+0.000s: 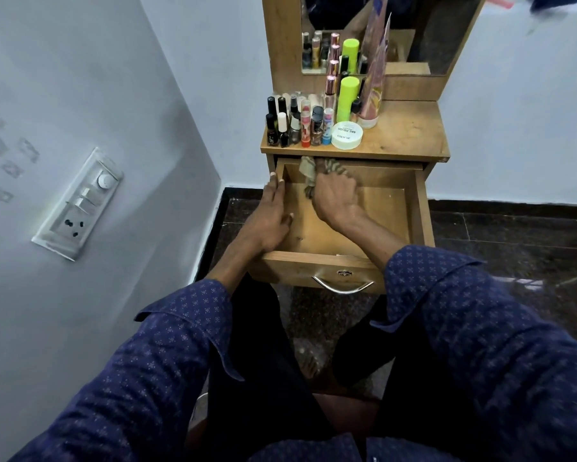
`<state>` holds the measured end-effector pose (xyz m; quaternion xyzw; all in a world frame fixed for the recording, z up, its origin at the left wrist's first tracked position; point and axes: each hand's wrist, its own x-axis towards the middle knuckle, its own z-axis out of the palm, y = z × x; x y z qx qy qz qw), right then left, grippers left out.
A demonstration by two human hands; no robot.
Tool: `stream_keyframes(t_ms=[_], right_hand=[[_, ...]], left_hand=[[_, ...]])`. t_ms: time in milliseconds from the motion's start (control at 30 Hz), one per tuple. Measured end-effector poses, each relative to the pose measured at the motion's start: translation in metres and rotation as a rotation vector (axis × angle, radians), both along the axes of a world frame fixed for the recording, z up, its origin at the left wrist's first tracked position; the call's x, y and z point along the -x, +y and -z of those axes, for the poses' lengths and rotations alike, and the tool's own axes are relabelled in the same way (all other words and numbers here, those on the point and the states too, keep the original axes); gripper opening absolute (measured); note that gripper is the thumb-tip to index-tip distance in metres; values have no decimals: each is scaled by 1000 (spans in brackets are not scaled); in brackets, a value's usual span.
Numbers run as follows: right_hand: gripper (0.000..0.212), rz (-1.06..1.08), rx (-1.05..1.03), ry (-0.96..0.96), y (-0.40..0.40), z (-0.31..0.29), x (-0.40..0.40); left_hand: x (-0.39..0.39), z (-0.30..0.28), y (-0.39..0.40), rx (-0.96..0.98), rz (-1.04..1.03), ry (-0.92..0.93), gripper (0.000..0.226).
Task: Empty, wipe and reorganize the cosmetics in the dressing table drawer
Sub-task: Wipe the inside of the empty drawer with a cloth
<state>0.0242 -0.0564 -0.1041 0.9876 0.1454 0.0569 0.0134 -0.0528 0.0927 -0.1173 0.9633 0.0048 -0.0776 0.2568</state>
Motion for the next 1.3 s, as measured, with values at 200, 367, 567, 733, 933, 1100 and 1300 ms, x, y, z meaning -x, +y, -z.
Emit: stream_keyframes(t_ms=[200, 367, 567, 733, 933, 1100, 1300], right_hand=[[15, 93, -6, 60, 0, -15, -1], [37, -191, -33, -2, 46, -4, 8], [34, -160, 105, -93, 25, 9, -7], [19, 94, 234, 25, -35, 11, -14], [20, 284, 297, 4, -78, -9, -16], [19, 152, -134, 51, -30, -5, -8], [30, 536, -1142, 101, -16, 7, 13]], left_hand=[[-3, 2, -9, -183, 54, 90, 97], [-4, 8, 1, -162, 89, 71, 90], [-4, 8, 6, -136, 76, 44, 95], [-4, 11, 5, -143, 70, 77, 97], [-3, 5, 0, -148, 55, 108, 100], [0, 0, -5, -135, 49, 115, 97], [6, -3, -1, -140, 64, 101, 94]])
